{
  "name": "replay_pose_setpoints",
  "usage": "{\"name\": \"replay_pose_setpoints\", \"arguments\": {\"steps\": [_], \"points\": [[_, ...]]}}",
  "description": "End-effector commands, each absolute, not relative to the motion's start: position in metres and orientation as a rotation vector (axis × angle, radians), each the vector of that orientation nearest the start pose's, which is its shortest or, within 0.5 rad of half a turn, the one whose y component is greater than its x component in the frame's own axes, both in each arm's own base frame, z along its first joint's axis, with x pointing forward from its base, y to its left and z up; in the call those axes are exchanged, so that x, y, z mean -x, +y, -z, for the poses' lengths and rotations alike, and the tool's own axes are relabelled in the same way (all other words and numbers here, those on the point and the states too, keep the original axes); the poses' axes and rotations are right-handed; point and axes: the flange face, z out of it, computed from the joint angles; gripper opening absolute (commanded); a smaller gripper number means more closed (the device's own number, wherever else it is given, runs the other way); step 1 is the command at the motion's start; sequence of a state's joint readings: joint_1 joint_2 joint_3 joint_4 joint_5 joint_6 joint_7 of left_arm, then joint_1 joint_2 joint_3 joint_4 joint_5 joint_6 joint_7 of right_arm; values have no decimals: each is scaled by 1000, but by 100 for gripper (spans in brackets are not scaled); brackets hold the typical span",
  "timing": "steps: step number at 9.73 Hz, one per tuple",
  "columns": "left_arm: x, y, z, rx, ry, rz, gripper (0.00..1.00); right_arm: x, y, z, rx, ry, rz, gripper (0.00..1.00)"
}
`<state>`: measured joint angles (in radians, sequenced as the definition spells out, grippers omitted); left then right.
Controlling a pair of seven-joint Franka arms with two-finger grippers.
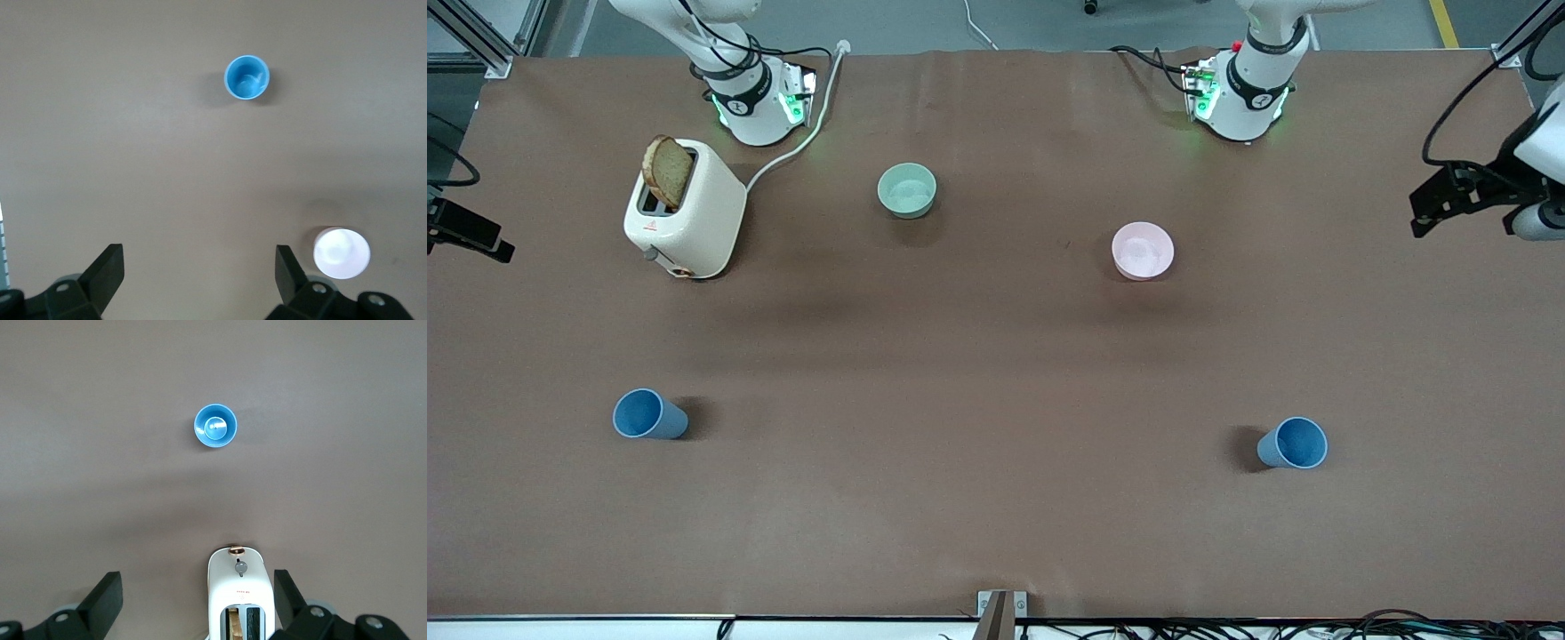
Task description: Stack blue cups with both arms
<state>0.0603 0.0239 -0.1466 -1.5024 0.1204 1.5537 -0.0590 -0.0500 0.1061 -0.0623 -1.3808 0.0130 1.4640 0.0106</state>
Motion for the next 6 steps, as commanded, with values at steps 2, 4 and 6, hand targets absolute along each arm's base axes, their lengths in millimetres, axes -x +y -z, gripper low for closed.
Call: {"name": "replay_pose_setpoints", "arguments": {"steps": [2, 4, 6], "points": [[-628, 19, -533, 3079, -50, -57, 100, -615, -68, -596, 3133, 111, -18, 100], [-661, 35, -451, 3139, -137, -97, 100, -649, -95, -533, 3140, 50, 11, 100], [-690, 31, -377, 3167, -136, -60, 100, -676, -105, -469, 3148, 63, 31, 100]]}}
